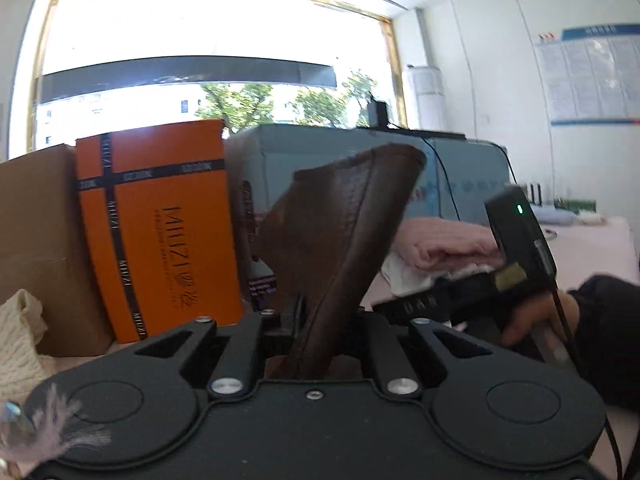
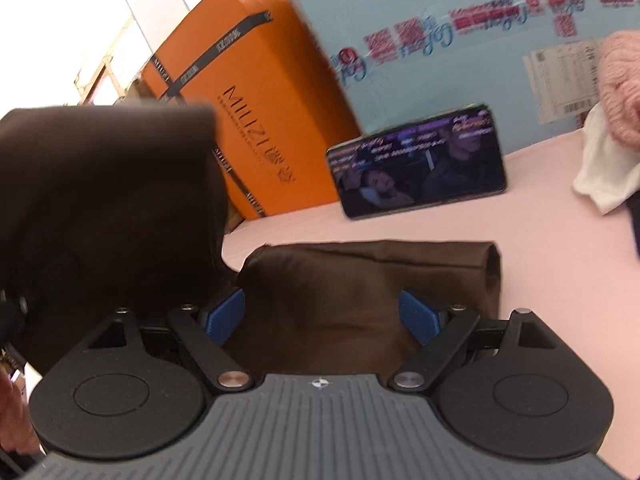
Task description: Fold clothes
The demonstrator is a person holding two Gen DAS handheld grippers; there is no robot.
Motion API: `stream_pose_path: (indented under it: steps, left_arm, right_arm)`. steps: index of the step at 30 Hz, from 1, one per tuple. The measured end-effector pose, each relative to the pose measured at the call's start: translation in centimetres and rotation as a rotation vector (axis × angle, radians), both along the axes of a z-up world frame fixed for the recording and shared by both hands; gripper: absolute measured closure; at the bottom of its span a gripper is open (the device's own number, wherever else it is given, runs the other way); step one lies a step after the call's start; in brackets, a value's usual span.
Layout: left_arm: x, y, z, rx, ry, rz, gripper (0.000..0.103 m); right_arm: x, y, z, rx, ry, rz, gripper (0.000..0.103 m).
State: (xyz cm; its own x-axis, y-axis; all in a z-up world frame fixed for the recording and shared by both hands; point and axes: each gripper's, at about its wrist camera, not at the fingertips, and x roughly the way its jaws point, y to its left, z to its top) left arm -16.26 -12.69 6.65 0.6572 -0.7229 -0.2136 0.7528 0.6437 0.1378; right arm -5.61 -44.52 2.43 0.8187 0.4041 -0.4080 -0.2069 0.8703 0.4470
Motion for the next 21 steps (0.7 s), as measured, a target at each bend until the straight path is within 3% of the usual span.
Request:
stream_pose_path:
  steps: [5, 8, 9, 10, 11, 13, 16, 18, 21]
  left_arm:
    - [-1.7, -3.0, -3.4, 0.235, -0.033, -0.120, 0.088]
    - [-1.2, -3.2, -3.7, 0.266, 0.014, -0.138, 0.083]
    - [-0.9, -3.2, -3.8, 0.264, 0.039, -0.146, 0.078]
    - [-0.5, -3.1, -3.9, 0.260, 0.067, -0.154, 0.067]
    - [-0.4, -3.1, -3.9, 0.246, 0.086, -0.153, 0.059]
    - [-0.1, -2.7, -3.9, 0.205, 0.126, -0.159, 0.030]
    - [0.7, -0.7, -2.8, 0.057, 0.204, -0.218, 0.009]
    - [1.3, 0.8, -2.2, -0.045, 0.255, -0.253, 0.000]
    - [2.6, 3.1, -1.9, -0.172, 0.312, -0.201, 0.000]
  right_arm:
    - [-1.7, -2.5, 1.1, -0.080, -0.028, -0.179, 0.020]
    - [-2.6, -4.5, 1.4, -0.040, -0.038, -0.230, 0.020]
    - [-2.9, -5.2, 1.4, -0.014, -0.044, -0.241, 0.020]
    - [-3.2, -5.6, 1.4, 0.022, -0.049, -0.230, 0.020]
    - [-3.5, -6.0, 1.4, 0.058, -0.055, -0.219, 0.020]
    - [-4.1, -6.8, 1.4, 0.130, -0.065, -0.196, 0.020]
    - [-4.5, -6.8, 1.3, 0.238, -0.027, -0.100, 0.020]
    - [-4.8, -6.3, 1.2, 0.266, 0.000, -0.050, 0.020]
    - [-5.0, -5.2, 1.0, 0.260, 0.032, 0.001, 0.019]
